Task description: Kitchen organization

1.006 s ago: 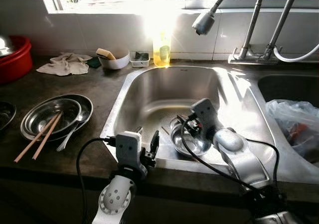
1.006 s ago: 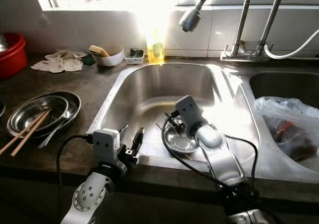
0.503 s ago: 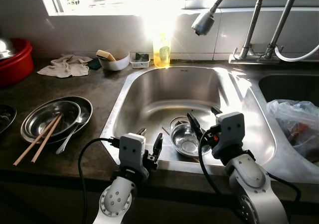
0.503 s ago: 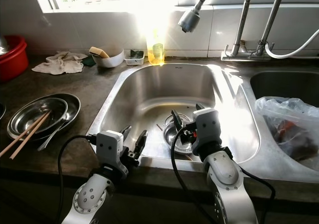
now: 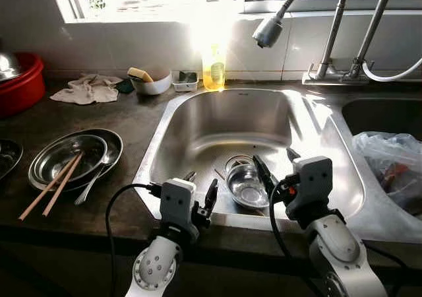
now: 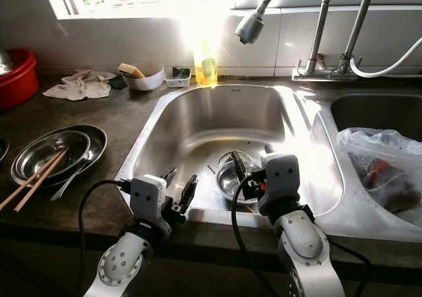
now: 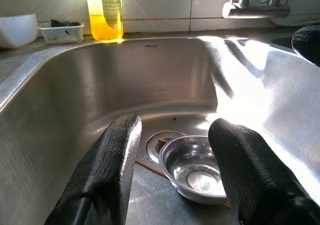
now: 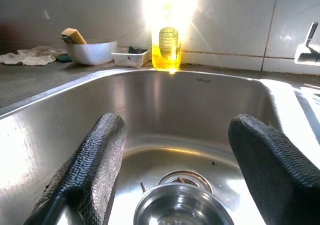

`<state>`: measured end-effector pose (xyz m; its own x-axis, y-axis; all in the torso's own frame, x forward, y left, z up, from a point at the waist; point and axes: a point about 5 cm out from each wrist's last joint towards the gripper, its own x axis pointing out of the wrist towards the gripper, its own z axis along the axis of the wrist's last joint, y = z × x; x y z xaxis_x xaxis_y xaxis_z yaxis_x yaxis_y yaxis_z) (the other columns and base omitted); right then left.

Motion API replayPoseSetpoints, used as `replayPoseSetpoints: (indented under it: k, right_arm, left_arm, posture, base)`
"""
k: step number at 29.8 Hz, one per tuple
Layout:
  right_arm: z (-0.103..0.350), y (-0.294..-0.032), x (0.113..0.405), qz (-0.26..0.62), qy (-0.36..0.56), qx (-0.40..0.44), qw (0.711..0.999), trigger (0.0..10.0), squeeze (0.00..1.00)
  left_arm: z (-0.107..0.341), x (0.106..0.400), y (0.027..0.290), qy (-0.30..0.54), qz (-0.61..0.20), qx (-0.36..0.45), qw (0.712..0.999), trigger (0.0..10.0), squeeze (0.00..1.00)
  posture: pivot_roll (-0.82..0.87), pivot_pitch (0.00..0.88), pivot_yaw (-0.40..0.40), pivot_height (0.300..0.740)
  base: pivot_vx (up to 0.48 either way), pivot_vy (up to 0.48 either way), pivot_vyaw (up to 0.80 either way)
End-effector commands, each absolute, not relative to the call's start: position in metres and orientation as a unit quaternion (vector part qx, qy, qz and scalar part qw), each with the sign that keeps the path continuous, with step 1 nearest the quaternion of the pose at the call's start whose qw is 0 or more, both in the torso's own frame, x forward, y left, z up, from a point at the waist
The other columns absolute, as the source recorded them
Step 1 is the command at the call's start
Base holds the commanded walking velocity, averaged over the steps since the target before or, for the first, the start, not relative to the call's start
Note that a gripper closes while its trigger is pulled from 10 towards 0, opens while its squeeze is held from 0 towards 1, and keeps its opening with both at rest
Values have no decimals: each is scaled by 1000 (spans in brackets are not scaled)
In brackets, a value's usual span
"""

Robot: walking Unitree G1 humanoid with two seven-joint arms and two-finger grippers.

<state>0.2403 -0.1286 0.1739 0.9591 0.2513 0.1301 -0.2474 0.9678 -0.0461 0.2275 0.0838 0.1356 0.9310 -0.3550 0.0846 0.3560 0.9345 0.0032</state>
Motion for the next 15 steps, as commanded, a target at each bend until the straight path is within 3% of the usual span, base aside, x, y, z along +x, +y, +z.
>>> replayPoseSetpoints:
  k: [1, 15]
  right_arm:
    - [177, -125, 237, 130, -71, -10, 989, 10000, 0]
    - [173, -119, 240, 133, -60, -10, 989, 10000, 0]
  left_arm:
    - [135, 225, 84, -40, -181, 1, 983, 10000, 0]
    - [131, 224, 85, -35, -180, 10, 983, 10000, 0]
  posture:
    - [21, 24, 23, 740]
    - [28, 15, 24, 740]
  base:
    - [-251, 0, 0]
    - [-275, 0, 0]
